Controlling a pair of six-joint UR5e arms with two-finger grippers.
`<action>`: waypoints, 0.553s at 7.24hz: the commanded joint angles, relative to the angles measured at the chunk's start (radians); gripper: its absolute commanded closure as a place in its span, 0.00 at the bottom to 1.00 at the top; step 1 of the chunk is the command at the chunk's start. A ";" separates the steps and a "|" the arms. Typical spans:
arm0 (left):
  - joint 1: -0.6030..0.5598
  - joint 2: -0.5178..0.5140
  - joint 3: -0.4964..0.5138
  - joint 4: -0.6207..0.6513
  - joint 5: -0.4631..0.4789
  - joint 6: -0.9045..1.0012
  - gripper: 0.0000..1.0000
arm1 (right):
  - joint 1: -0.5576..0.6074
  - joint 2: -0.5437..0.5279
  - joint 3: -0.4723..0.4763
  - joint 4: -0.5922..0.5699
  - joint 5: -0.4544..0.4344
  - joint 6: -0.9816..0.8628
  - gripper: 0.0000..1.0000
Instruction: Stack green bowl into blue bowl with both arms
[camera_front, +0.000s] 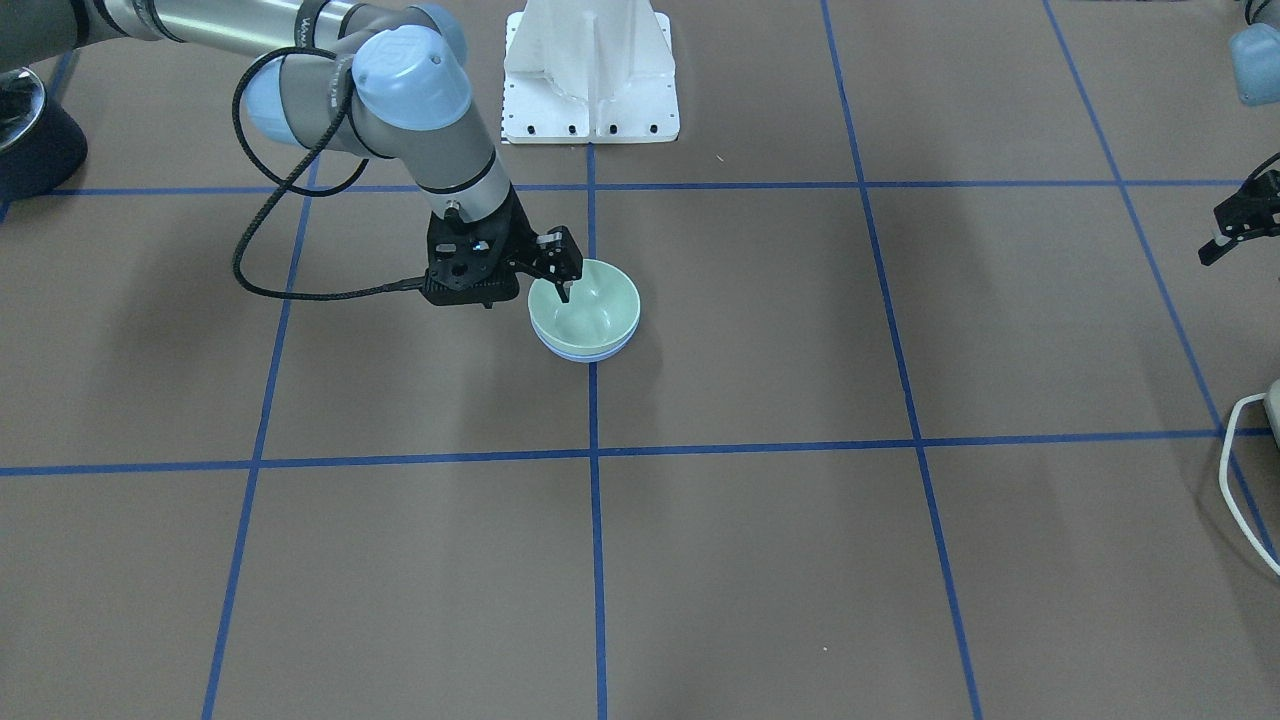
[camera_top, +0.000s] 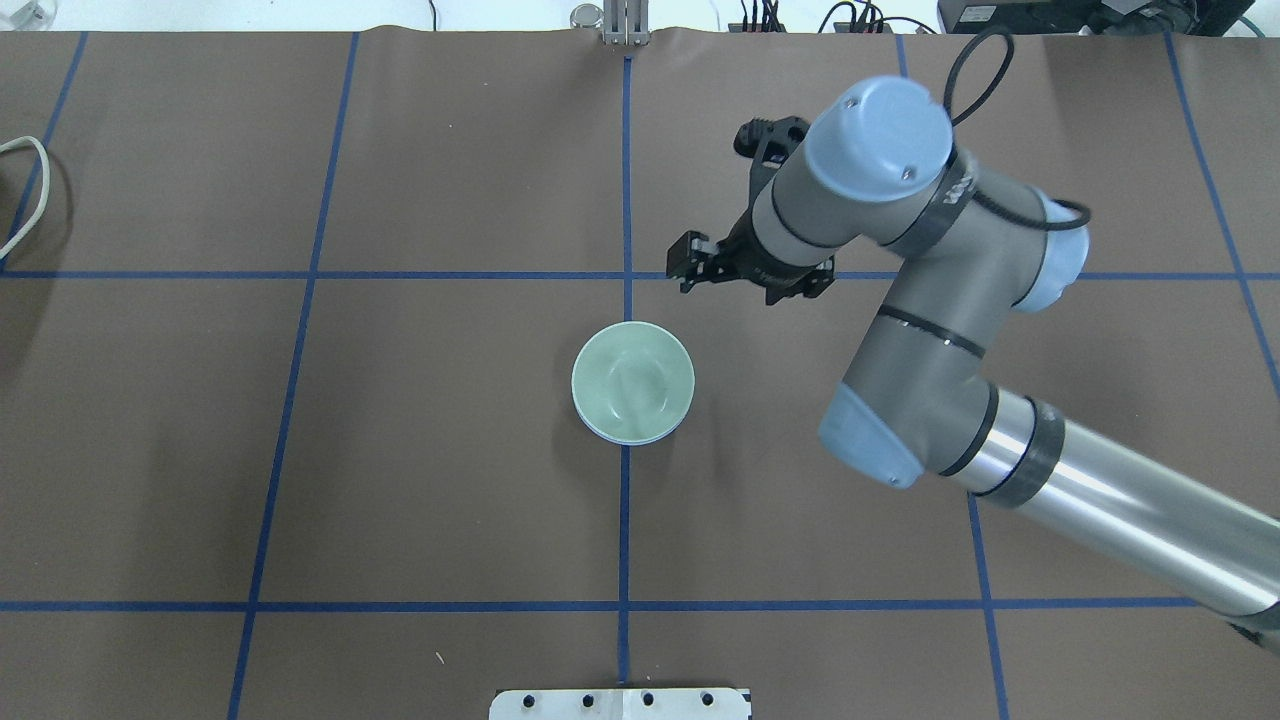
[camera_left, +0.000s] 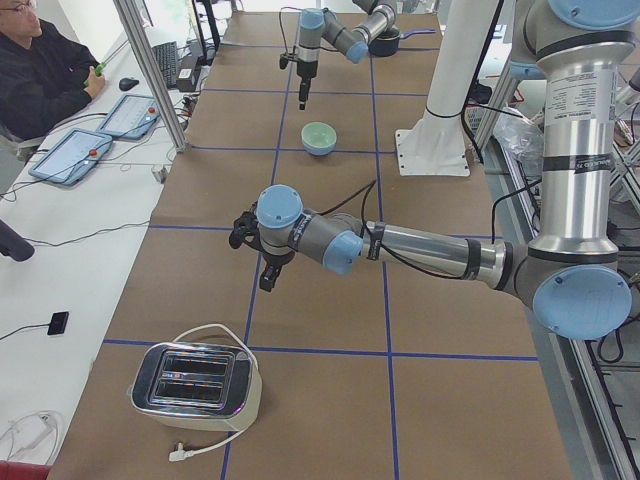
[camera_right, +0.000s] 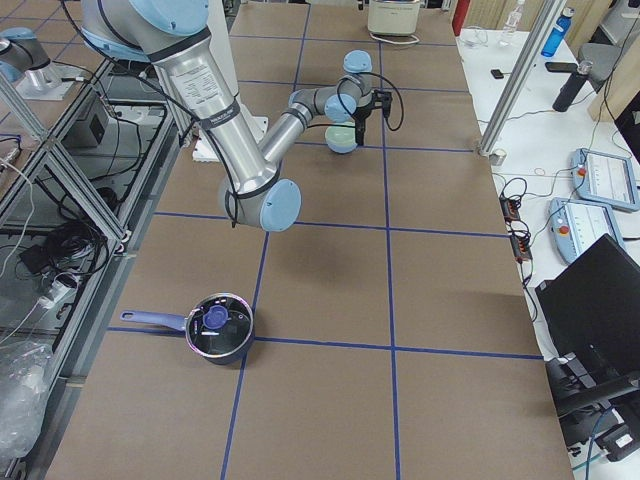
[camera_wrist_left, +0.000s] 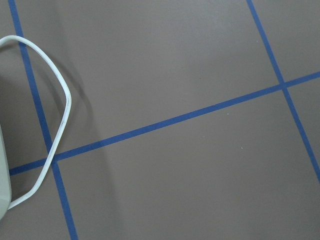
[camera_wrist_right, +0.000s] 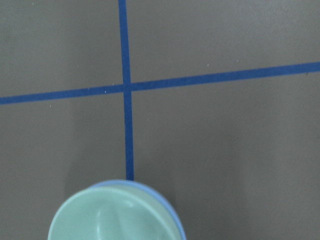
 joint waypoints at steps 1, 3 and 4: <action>-0.022 0.000 -0.002 -0.006 -0.003 0.004 0.02 | 0.266 -0.099 -0.007 -0.007 0.225 -0.330 0.00; -0.077 0.013 0.021 0.006 -0.006 0.088 0.02 | 0.428 -0.219 0.001 -0.003 0.287 -0.495 0.00; -0.093 0.010 0.067 0.005 -0.030 0.119 0.02 | 0.507 -0.271 -0.025 -0.010 0.290 -0.652 0.00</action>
